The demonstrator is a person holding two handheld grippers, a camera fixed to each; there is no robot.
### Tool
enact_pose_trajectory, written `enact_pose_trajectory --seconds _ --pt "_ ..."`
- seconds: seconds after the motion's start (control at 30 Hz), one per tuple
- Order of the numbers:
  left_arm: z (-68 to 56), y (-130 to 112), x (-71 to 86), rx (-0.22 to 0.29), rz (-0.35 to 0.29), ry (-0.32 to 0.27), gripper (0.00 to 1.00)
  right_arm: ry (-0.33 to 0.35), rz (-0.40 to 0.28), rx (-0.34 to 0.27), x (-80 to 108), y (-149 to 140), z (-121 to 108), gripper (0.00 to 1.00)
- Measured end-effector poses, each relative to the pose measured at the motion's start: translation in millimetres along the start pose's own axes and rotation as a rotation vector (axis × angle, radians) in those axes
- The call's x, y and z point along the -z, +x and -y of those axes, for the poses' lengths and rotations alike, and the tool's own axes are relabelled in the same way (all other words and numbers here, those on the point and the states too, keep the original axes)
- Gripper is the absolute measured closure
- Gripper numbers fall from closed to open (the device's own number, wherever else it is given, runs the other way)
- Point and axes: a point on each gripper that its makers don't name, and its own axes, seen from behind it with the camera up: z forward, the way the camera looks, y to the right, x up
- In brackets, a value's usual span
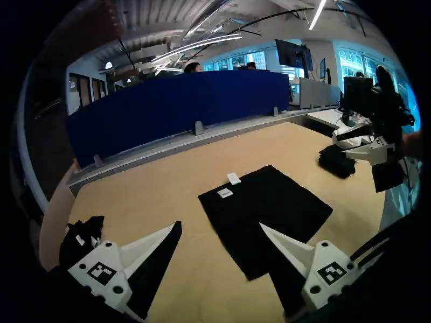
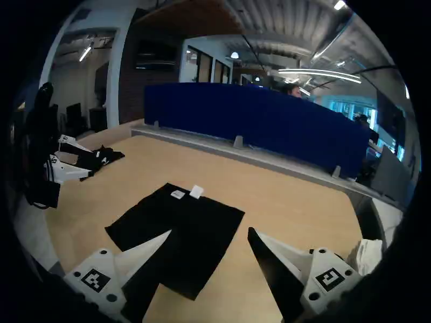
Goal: Fold towel
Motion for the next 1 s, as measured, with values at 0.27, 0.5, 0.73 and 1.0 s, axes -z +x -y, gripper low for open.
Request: enact_pose_trajectory --seconds 0.27,0.5,0.73,1.0 --pt "-13.8 -32 -13.9 -0.007 0.059 -0.032 0.04 0.013 0.065 0.016 -11.2 -35 5 0.00" --pt "-29.5 -59 -23.2 -0.025 0.108 -0.065 0.04 0.025 0.120 0.023 -18.4 -66 10 0.00" --pt "-36.2 -83 -31.2 -0.029 0.159 -0.085 0.04 0.039 0.176 0.032 -24.0 -92 15 0.00" --pt "-46.4 -109 -38.6 -0.035 0.219 -0.121 0.04 0.043 0.235 0.027 -31.1 -118 14 0.00"
